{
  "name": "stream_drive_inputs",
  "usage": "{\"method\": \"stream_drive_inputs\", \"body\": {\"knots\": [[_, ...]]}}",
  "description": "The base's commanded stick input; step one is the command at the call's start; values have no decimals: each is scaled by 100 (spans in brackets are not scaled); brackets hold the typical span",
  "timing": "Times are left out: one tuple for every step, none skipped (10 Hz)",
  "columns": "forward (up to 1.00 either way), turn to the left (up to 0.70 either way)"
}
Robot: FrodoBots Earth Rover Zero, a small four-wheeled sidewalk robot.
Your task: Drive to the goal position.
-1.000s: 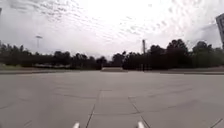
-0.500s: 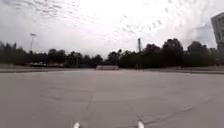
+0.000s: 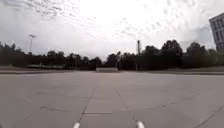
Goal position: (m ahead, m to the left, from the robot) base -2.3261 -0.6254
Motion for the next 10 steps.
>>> {"method": "stream_drive_inputs", "body": {"knots": [[70,0],[70,0],[70,0],[70,0],[70,0],[70,0],[70,0],[70,0],[70,1],[70,3]]}}
